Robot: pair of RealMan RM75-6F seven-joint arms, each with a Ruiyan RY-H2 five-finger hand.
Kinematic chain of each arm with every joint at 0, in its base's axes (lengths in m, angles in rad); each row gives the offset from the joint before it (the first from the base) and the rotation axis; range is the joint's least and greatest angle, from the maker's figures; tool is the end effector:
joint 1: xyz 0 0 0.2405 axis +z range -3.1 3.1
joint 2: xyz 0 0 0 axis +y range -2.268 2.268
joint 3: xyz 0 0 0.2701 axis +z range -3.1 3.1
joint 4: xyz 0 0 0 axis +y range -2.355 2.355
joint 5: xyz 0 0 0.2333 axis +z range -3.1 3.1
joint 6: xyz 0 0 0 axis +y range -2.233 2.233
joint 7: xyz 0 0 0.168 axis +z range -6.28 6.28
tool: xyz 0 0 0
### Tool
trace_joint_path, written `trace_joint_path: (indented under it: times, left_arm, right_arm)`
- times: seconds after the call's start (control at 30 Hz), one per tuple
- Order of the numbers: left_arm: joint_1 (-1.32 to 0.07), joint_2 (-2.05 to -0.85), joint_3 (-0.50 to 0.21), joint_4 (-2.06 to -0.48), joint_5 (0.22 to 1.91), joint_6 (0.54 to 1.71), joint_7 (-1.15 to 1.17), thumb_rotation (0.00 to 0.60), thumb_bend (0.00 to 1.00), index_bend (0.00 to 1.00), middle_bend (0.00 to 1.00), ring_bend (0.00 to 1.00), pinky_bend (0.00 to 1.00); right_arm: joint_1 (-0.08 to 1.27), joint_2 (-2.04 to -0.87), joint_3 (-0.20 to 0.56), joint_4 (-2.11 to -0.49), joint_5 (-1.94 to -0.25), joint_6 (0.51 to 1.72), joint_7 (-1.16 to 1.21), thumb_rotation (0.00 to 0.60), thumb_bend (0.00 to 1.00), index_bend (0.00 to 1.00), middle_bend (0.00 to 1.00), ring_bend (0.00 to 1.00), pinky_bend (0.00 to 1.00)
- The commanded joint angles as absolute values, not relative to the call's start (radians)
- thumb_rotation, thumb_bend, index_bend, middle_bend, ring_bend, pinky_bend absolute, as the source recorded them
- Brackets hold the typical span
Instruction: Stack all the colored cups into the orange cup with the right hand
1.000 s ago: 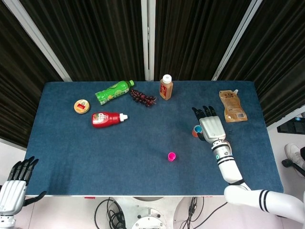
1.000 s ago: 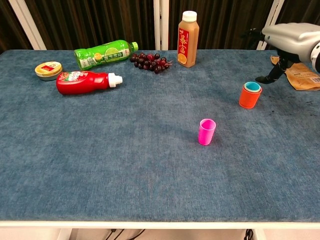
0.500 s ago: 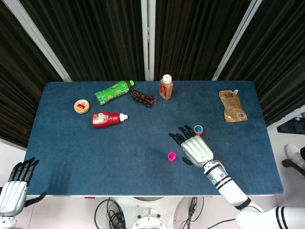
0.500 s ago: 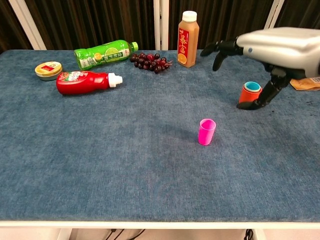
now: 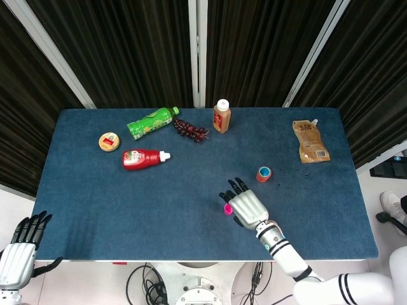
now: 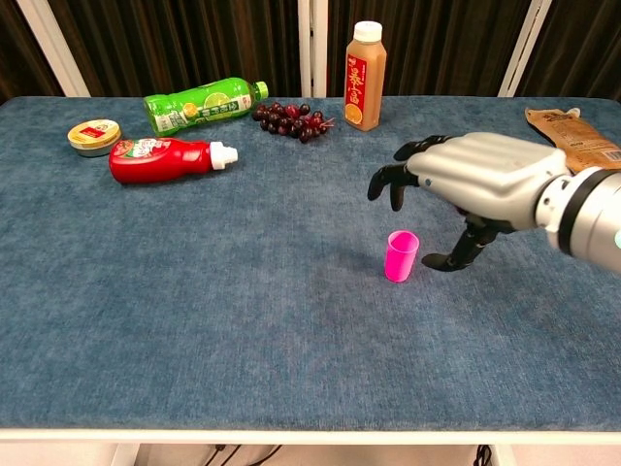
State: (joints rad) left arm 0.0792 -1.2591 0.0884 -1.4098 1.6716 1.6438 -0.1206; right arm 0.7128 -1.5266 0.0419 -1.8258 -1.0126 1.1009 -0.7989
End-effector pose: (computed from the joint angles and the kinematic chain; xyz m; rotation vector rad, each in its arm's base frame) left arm -0.3575 0.1186 0.1057 -1.4153 -0.9825 -0.9433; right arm -0.1219 -0.2909 -0.0611 2.0548 -0.7874 0.7490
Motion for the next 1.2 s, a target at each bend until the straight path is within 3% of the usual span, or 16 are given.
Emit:
trace_joint_path:
  times: [0.03,0.77,1.03,1.2]
  left_arm:
    - [0.080,-1.258,0.089,-1.408,1.669,1.642,-0.130,0.600,0.06,0.01,0.00,0.00,0.00]
    - [0.082,-1.254,0.088,-1.401,1.666,1.644,-0.145,0.600,0.06,0.01,0.00,0.00,0.00]
    - [0.084,-1.252,0.088,-1.404,1.666,1.645,-0.142,0.600,0.06,0.01,0.00,0.00,0.00]
    - [0.084,-1.252,0.088,-1.404,1.665,1.645,-0.140,0.600,0.06,0.01,0.00,0.00,0.00]
  right_arm:
    - [0.718,-1.574,0.043,-1.783,-1.000,1.122,-0.827,0.600,0.22,0.25,0.30,0.03,0.00]
    - [0.709,-1.685,0.047,-1.672,-0.995,1.150,-0.841,0.600,0.27,0.42,0.46,0.14,0.00]
    - [0.702,-1.691,0.052,-1.668,-1.007,1.172,-0.856,0.600,0.28,0.54,0.53,0.19,0.00]
    - [0.692,-1.645,0.081,-1.705,-1.026,1.206,-0.837,0.600,0.28,0.55,0.53,0.19,0.00]
